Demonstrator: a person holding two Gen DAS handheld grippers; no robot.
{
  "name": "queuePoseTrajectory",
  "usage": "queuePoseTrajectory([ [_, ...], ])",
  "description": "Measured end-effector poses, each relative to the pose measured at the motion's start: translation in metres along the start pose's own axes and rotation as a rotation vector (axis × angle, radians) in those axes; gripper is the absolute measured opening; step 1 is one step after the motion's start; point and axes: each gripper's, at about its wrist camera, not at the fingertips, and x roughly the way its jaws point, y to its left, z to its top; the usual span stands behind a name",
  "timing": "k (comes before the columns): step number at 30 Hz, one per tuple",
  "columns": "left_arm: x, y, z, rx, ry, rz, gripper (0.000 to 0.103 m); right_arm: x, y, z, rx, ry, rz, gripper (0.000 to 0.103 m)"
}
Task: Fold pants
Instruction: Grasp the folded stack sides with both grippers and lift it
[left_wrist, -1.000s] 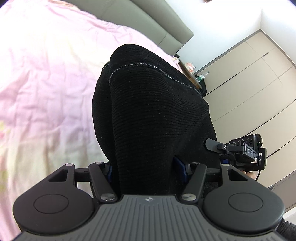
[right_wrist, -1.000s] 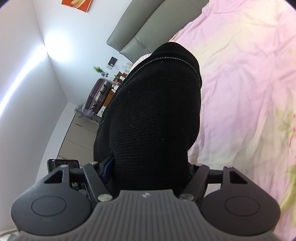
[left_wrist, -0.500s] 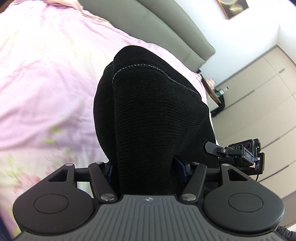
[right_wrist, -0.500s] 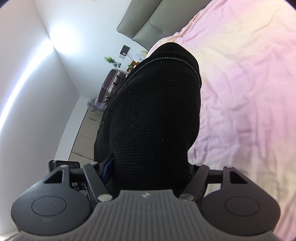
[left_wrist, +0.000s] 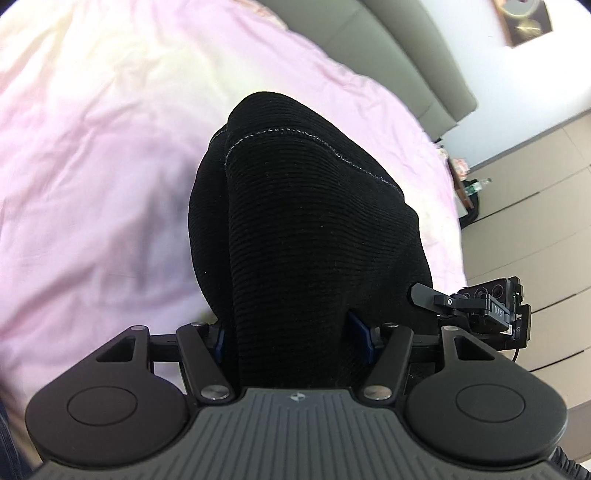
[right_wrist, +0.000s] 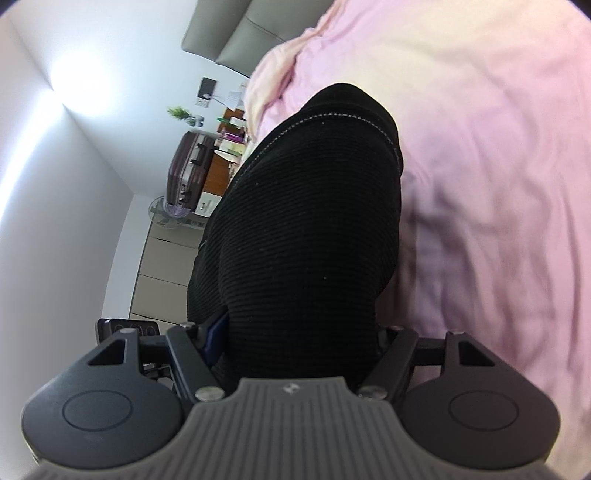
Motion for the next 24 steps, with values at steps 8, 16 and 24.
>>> queuePoseTrajectory([
  [8,0.015,0.037,0.002,-0.036,0.022,-0.019,0.071,0.031,-0.033,0.008,-0.001,0.022,0.004,0.067],
  [16,0.003,0.035,-0.018,-0.017,0.062,0.056,0.087,0.032,-0.029,-0.001,-0.063,0.080,-0.116,0.082],
  [24,-0.011,0.003,-0.059,0.100,0.050,0.133,0.095,0.002,-0.039,-0.061,-0.088,0.080,-0.092,0.087],
])
